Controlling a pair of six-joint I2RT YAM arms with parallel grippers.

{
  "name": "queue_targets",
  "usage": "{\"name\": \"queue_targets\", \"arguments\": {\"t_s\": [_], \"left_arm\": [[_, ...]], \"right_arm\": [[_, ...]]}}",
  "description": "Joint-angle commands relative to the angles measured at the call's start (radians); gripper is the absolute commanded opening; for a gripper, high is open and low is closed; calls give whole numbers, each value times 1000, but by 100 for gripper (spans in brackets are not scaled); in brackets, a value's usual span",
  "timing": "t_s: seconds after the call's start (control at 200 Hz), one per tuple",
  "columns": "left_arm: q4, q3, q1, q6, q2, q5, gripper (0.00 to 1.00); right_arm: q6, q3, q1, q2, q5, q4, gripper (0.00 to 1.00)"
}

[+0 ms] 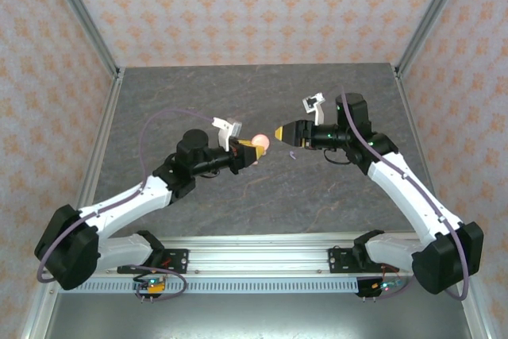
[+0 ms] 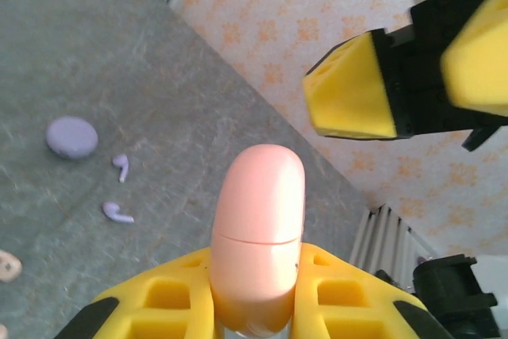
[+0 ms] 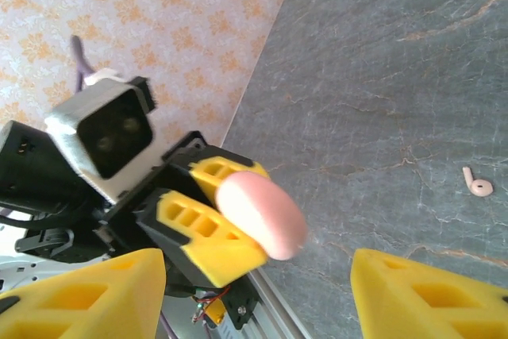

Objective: Insert wireless bluetooth earbuds into charging case

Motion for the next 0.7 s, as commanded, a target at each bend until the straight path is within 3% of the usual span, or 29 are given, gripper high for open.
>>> {"name": "queue_targets", "arguments": {"t_s": [0.0, 0.35, 0.546, 0.696], "left_arm": [[120, -29, -8, 186, -61, -30, 8], [138, -55, -10, 246, -100, -5, 7], [147, -38, -10, 187, -79, 1, 6], [158, 3, -10, 114, -25, 78, 7]], "right_arm": [[-63, 41, 6, -17, 19, -61, 64], [-88, 52, 9, -19, -69, -46, 64], [-120, 45, 30, -28, -49, -14, 64], [-203, 15, 31, -56, -3, 53, 63]]}}
